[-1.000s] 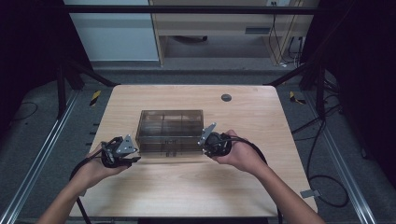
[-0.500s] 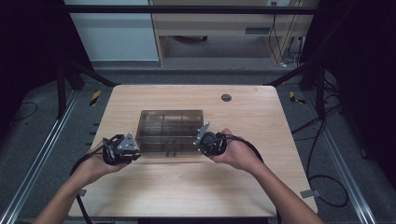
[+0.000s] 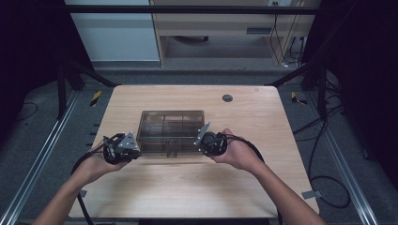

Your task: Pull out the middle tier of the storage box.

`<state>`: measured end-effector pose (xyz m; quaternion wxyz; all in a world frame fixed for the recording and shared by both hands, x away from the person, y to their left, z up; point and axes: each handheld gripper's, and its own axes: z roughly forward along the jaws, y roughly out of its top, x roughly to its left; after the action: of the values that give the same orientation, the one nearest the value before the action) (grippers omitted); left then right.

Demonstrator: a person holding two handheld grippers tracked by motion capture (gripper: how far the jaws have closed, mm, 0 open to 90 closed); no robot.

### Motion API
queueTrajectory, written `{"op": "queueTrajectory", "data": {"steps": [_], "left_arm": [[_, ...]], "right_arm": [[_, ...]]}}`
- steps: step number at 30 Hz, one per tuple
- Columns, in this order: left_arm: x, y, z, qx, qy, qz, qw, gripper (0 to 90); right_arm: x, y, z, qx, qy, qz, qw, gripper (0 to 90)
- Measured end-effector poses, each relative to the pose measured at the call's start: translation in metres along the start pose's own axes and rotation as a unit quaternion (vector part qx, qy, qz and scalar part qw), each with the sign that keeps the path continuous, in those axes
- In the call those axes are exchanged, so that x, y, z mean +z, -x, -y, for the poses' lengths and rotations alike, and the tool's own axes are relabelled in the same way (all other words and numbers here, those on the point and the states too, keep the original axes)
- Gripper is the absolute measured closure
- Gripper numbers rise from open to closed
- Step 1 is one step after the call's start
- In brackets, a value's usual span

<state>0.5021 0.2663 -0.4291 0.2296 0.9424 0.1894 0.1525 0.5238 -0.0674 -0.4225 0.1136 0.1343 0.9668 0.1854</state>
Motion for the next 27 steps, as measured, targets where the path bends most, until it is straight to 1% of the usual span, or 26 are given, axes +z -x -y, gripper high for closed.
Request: {"op": "queueTrajectory", "data": {"steps": [2, 6, 7, 8, 9, 13, 17, 22, 27], "left_arm": [[0.000, 0.000, 0.001, -0.001, 0.004, 0.002, 1.0000, 84.2], [-0.001, 0.002, 0.001, 0.004, 0.002, 0.004, 1.0000, 84.3], [-0.002, 0.002, 0.001, 0.006, 0.001, 0.004, 1.0000, 84.4], [-0.002, 0.004, 0.001, 0.005, 0.001, 0.004, 1.0000, 84.4], [-0.003, 0.004, 0.002, 0.009, -0.001, 0.003, 1.0000, 84.4], [-0.003, 0.008, 0.003, 0.008, 0.003, 0.003, 1.0000, 84.5], [-0.005, 0.013, 0.004, 0.014, -0.001, 0.002, 0.9999, 84.5], [-0.007, 0.018, 0.005, 0.013, 0.000, 0.003, 0.9999, 84.7], [-0.010, 0.023, 0.007, 0.016, -0.003, 0.000, 0.9999, 84.6]], "right_arm": [[0.000, 0.000, 0.000, 0.000, 0.000, 0.000, 1.0000, 87.1], [-0.001, -0.003, 0.000, -0.003, -0.001, -0.002, 1.0000, 87.2], [-0.001, -0.003, 0.001, -0.007, -0.002, -0.003, 1.0000, 87.3], [-0.002, -0.005, 0.001, -0.005, -0.002, -0.003, 1.0000, 87.3], [-0.002, -0.005, 0.001, -0.007, -0.003, -0.003, 1.0000, 87.3], [-0.004, -0.010, 0.002, -0.010, -0.004, -0.004, 0.9999, 87.5], [-0.005, -0.014, 0.003, -0.012, -0.005, -0.002, 0.9999, 87.6], [-0.007, -0.020, 0.004, -0.012, -0.004, -0.002, 0.9999, 87.6], [-0.009, -0.026, 0.005, -0.019, -0.005, -0.003, 0.9998, 87.7]]}}
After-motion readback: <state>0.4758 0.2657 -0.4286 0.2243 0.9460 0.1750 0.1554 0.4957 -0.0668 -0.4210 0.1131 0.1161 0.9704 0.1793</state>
